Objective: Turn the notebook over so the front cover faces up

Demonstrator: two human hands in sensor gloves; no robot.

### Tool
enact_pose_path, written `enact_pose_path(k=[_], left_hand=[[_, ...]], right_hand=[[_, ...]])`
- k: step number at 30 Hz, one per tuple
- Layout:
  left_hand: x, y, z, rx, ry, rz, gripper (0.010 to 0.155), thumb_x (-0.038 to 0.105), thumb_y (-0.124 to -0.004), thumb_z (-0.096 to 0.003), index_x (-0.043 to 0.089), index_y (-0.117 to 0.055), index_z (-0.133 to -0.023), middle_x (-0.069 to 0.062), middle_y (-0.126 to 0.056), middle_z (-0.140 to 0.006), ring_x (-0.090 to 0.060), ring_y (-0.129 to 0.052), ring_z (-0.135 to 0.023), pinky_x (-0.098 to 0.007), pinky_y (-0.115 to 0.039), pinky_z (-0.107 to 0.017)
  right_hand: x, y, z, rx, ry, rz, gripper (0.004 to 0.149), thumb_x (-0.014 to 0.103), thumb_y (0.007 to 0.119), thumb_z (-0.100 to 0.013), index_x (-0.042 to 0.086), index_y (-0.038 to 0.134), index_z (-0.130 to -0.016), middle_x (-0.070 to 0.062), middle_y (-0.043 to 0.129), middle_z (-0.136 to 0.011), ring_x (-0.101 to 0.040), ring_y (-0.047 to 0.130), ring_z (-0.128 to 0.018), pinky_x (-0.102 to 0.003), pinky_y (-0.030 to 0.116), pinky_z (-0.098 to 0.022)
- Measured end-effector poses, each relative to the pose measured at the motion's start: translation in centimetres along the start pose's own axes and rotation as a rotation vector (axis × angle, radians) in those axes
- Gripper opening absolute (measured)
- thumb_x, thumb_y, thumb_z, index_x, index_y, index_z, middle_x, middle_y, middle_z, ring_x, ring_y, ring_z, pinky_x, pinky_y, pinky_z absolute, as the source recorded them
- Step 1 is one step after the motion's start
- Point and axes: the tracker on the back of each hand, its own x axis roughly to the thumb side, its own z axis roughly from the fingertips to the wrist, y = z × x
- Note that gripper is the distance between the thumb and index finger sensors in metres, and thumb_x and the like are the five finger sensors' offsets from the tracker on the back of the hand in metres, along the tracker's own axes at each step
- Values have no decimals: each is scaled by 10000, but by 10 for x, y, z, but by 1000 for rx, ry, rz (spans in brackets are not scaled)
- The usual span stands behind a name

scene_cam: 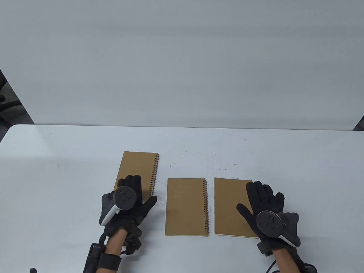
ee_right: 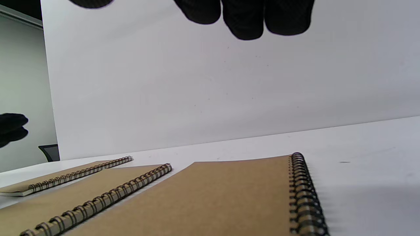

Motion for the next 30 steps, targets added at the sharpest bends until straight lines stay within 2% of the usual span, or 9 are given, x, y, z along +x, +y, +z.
enact_pose_path(k=[3,7,12,16,30], left_hand=[[-6,-4,-5,-67,22,31,940,703,-477,-552,253,188,-1041,-110,222,-1113,-406,260,-991,-693,54,-645],[-3,-1,-4,-64,21,-47,943,712,-480,-550,252,171,-1054,-111,204,-1123,-411,245,-1001,-699,42,-648],[2,-5,-4,-88,-6,18,977,730,-490,-542,241,189,-1046,-124,212,-1119,-428,246,-998,-725,27,-638],[3,-6,-4,-103,-5,-48,982,733,-496,-541,238,180,-1052,-131,193,-1128,-438,224,-1008,-733,5,-642],[5,-13,-8,-168,27,-108,977,723,-513,-547,236,158,-1063,-136,169,-1137,-444,204,-1015,-737,-10,-645]], right_hand=[[1,-1,0,-13,-5,30,776,605,506,-566,57,461,-1115,-312,583,-1142,-591,606,-967,-805,407,-598],[-1,0,1,5,-6,10,775,605,505,-566,61,460,-1116,-307,584,-1144,-579,605,-976,-805,406,-601],[-4,3,1,23,4,13,770,604,508,-565,62,477,-1112,-309,609,-1132,-585,629,-959,-803,413,-600],[-3,3,1,27,-2,5,769,603,509,-566,61,477,-1111,-303,621,-1129,-576,631,-964,-804,410,-600],[-3,4,1,54,-4,11,761,597,511,-568,64,479,-1111,-294,635,-1126,-565,642,-965,-804,410,-601]])
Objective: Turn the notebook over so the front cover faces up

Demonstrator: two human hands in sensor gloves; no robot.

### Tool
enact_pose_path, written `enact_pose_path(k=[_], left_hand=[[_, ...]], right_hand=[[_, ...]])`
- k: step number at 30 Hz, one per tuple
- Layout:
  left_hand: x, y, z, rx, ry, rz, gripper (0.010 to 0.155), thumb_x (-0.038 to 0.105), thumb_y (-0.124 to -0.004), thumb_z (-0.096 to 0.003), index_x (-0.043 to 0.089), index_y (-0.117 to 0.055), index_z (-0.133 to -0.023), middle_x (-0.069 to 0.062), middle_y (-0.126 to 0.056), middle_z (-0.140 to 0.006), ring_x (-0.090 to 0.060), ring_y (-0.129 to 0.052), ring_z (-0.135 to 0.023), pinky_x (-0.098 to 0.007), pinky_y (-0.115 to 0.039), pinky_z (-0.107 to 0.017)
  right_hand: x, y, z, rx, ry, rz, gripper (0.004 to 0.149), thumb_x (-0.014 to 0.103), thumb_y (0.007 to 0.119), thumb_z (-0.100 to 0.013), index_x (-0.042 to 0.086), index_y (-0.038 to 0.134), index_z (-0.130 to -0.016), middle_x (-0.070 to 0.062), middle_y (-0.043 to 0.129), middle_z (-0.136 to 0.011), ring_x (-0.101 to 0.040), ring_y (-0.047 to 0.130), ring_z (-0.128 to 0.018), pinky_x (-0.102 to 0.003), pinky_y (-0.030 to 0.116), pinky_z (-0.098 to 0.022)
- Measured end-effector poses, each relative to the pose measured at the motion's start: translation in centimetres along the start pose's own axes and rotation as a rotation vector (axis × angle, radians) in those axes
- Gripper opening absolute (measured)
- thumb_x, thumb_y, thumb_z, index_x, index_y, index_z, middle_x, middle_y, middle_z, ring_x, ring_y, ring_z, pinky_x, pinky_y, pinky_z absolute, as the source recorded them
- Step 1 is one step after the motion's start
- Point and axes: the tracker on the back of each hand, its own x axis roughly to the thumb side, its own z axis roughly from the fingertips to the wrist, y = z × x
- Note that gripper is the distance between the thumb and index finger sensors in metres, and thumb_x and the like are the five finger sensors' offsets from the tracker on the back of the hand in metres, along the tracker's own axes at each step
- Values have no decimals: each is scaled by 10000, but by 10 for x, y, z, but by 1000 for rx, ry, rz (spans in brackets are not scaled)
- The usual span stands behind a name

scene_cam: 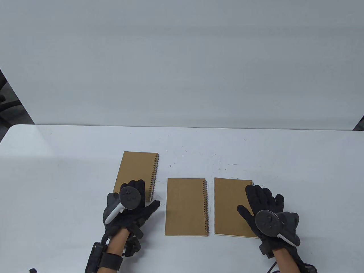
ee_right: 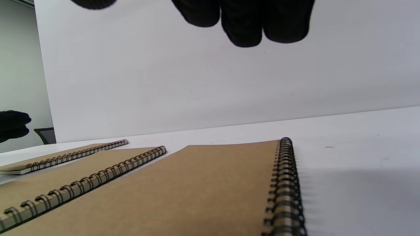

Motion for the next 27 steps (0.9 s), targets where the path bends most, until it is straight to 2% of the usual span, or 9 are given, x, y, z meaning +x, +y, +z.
enact_pose_path(k=[7,10,13,17,21,23,27], left_hand=[[1,-3,-2,-23,14,-24,971,717,-522,-549,237,141,-1071,-138,156,-1140,-448,191,-1020,-739,-19,-648],[12,-4,-1,-26,-8,-59,974,714,-528,-553,233,143,-1071,-145,154,-1141,-458,189,-1017,-742,-23,-646],[31,-8,0,-32,-51,-99,980,718,-525,-555,225,148,-1070,-156,147,-1143,-488,176,-1011,-753,-39,-643],[66,-26,-1,-75,-99,-153,988,709,-524,-565,202,163,-1062,-210,128,-1140,-570,137,-986,-775,-83,-636],[104,-54,-5,-109,-74,-217,989,698,-526,-574,159,143,-1064,-289,45,-1140,-637,38,-983,-788,-163,-647],[118,-62,-8,-147,-66,-234,1004,699,-524,-577,133,157,-1050,-328,35,-1125,-654,18,-975,-788,-177,-649],[150,-77,-19,-146,-54,-232,1067,695,-574,-570,78,173,-1018,-370,-15,-1113,-677,-40,-975,-779,-224,-669]], right_hand=[[0,1,0,15,1,5,759,595,512,-568,64,482,-1109,-294,636,-1126,-564,642,-965,-802,411,-602],[0,1,0,17,3,4,758,594,512,-569,64,481,-1110,-293,634,-1127,-565,642,-964,-803,410,-602],[0,1,0,28,6,2,758,594,512,-569,64,477,-1111,-296,632,-1127,-565,639,-965,-803,409,-602],[0,1,0,28,11,0,757,593,513,-569,65,477,-1111,-295,632,-1128,-566,640,-965,-803,410,-602],[0,2,0,31,15,-15,754,590,515,-569,66,479,-1110,-295,627,-1129,-567,634,-967,-803,409,-602],[0,2,0,34,16,-15,754,590,514,-570,66,479,-1111,-295,625,-1131,-565,635,-969,-802,408,-603],[-2,2,-1,43,23,-55,749,586,515,-571,68,477,-1112,-298,615,-1135,-568,628,-971,-804,406,-602]])
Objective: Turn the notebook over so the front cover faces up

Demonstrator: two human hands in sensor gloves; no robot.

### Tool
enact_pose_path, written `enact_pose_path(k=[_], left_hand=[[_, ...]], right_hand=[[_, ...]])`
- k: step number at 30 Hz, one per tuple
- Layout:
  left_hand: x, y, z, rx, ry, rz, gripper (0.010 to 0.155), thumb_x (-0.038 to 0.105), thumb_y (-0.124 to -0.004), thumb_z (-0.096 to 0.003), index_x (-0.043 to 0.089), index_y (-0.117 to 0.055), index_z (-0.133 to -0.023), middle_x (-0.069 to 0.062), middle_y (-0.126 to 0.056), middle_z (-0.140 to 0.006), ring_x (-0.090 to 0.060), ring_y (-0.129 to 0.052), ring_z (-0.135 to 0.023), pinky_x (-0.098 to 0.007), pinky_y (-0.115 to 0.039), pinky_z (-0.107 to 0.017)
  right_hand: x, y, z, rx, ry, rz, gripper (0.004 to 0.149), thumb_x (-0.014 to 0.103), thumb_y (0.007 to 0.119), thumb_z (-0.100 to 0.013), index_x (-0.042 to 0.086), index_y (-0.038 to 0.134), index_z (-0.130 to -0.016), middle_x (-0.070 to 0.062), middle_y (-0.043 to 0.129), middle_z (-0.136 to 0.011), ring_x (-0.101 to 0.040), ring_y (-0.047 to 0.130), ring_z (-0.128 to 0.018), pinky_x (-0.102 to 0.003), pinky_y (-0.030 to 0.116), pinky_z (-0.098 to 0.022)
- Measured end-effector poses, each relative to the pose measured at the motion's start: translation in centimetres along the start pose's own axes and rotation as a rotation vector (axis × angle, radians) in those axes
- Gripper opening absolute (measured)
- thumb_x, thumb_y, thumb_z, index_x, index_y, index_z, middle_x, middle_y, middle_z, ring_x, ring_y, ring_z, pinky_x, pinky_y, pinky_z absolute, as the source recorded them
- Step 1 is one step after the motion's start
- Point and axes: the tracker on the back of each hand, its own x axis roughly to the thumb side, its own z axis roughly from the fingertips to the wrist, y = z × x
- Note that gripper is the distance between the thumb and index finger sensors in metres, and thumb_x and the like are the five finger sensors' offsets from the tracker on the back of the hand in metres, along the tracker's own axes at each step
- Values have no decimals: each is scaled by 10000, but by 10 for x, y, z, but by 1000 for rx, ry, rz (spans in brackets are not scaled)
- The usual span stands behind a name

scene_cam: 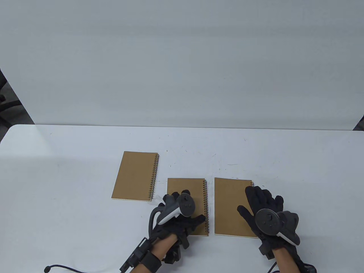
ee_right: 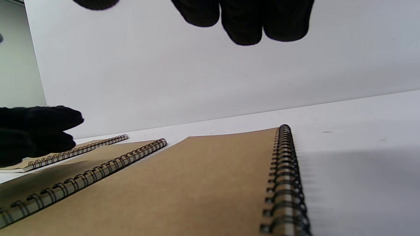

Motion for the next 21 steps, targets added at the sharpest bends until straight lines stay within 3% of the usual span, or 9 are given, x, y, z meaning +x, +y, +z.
enact_pose_path(k=[3,7,10,15,17,18,19,21], left_hand=[[17,-7,-8,-7,8,-61,1118,697,-599,-565,21,187,-982,-409,-83,-1100,-704,-155,-978,-769,-341,-685],[33,-12,-18,-72,79,-153,1105,665,-611,-587,-10,168,-984,-439,-91,-1077,-727,-164,-958,-785,-331,-666],[41,-7,-23,-118,141,-123,1074,566,-684,-593,-20,117,-1003,-460,-122,-1062,-742,-208,-942,-762,-385,-671],[60,-2,-33,-157,222,-240,1033,415,-744,-540,-68,38,-1011,-504,-246,-1021,-774,-390,-885,-684,-579,-640],[65,-2,-35,-150,250,-309,972,317,-743,-541,-68,15,-1012,-499,-306,-1014,-757,-478,-872,-633,-653,-626],[66,2,-34,-75,290,-361,896,205,-713,-548,-61,4,-1014,-459,-378,-1023,-713,-554,-880,-591,-704,-620],[64,4,-33,-9,277,-377,866,185,-710,-541,-49,-36,-1032,-429,-478,-1025,-676,-654,-869,-550,-769,-597],[56,14,-30,-67,267,-253,848,179,-695,-564,-10,-23,-1046,-407,-473,-1045,-657,-641,-889,-539,-761,-610]], right_hand=[[-2,0,0,2,11,-32,746,581,516,-573,67,476,-1113,-303,610,-1135,-570,623,-972,-804,402,-602],[-3,-2,0,-1,14,-43,743,578,516,-574,66,479,-1112,-302,608,-1136,-573,623,-970,-804,403,-601],[-2,-1,0,2,11,-46,743,578,515,-575,65,478,-1112,-305,608,-1136,-573,620,-971,-804,402,-601],[-1,2,-1,24,7,-38,742,577,516,-575,68,477,-1113,-303,605,-1138,-572,623,-971,-804,402,-602],[-1,2,-1,29,12,-41,741,575,517,-576,65,479,-1112,-304,606,-1136,-573,621,-971,-805,400,-601],[-2,2,0,31,13,-44,741,575,516,-576,66,477,-1113,-304,605,-1138,-573,621,-971,-804,399,-603],[-2,2,0,29,14,-47,741,575,517,-576,66,477,-1113,-306,604,-1137,-574,621,-970,-805,399,-602],[-3,1,0,23,18,-56,740,574,517,-576,66,477,-1113,-306,603,-1138,-573,622,-970,-805,399,-601]])
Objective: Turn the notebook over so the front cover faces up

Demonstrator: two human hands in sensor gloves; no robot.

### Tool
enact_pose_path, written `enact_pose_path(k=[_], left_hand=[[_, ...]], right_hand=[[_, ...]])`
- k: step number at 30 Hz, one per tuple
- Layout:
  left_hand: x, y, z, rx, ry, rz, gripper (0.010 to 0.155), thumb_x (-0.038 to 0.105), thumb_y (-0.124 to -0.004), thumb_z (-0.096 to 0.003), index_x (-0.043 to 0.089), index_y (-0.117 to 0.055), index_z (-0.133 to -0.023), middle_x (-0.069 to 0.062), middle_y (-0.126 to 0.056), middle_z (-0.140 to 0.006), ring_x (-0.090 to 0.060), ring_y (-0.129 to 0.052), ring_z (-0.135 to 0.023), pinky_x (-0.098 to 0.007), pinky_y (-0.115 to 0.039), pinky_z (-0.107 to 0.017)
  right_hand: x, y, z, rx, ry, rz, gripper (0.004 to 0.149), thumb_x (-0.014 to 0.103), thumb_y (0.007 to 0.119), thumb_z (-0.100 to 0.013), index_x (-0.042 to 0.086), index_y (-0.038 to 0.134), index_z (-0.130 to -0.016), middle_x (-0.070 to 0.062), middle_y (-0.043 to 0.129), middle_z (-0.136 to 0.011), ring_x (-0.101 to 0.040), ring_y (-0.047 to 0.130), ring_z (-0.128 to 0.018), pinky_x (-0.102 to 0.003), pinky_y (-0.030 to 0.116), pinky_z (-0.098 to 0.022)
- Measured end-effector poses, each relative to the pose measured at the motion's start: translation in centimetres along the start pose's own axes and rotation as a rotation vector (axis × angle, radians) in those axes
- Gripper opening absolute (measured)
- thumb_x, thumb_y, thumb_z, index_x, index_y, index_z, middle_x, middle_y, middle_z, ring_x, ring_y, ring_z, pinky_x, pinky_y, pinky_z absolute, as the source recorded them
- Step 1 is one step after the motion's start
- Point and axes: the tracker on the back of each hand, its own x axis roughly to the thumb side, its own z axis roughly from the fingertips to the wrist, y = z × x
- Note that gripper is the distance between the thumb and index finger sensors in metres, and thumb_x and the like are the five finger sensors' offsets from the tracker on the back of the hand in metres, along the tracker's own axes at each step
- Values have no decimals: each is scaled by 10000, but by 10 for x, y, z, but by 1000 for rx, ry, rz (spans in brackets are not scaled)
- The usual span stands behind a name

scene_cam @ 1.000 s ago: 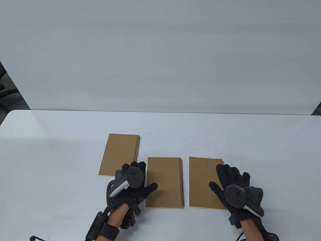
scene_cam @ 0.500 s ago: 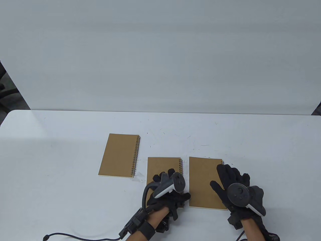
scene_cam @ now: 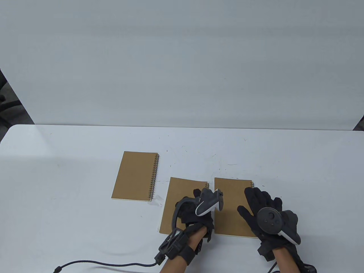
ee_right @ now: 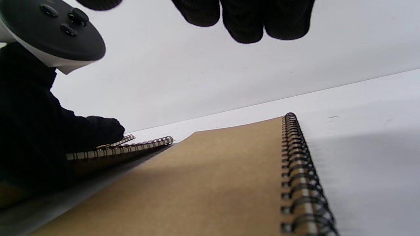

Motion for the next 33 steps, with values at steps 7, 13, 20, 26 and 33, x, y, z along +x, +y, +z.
enact_pose_path(k=[7,13,20,26,33], left_hand=[[-60,70,42,203,-42,255,832,109,-700,-565,19,-44,-1068,-293,-674,-1025,-474,-927,-822,-424,-889,-535],[-110,64,41,147,-96,604,864,143,-713,-578,30,-9,-1065,-230,-685,-986,-329,-981,-678,-344,-936,-422],[-126,2,-2,-1,4,537,960,306,-787,-583,37,5,-1056,-167,-717,-918,-201,-956,-516,-259,-916,-294],[-124,-1,-11,-108,87,350,1039,488,-784,-580,57,25,-1069,-164,-705,-964,-227,-937,-591,-304,-905,-349],[-145,44,-6,-112,213,115,898,492,-752,-587,191,-141,-1172,-208,-607,-1102,-376,-876,-810,-382,-847,-520]], right_hand=[[-3,-2,0,-12,9,-20,740,573,518,-576,64,479,-1112,-306,607,-1135,-573,624,-968,-804,400,-601],[-3,0,0,-3,6,-28,739,574,517,-576,65,481,-1111,-304,609,-1135,-571,627,-968,-803,404,-601],[-10,-1,0,-5,33,-58,738,571,519,-577,64,483,-1111,-306,610,-1134,-575,625,-967,-805,398,-601],[-12,-1,-1,10,26,-26,738,574,516,-577,66,484,-1112,-304,612,-1134,-571,628,-968,-805,399,-600],[-18,-8,0,-28,41,-49,733,570,520,-578,66,491,-1109,-305,614,-1133,-572,628,-967,-806,395,-601]])
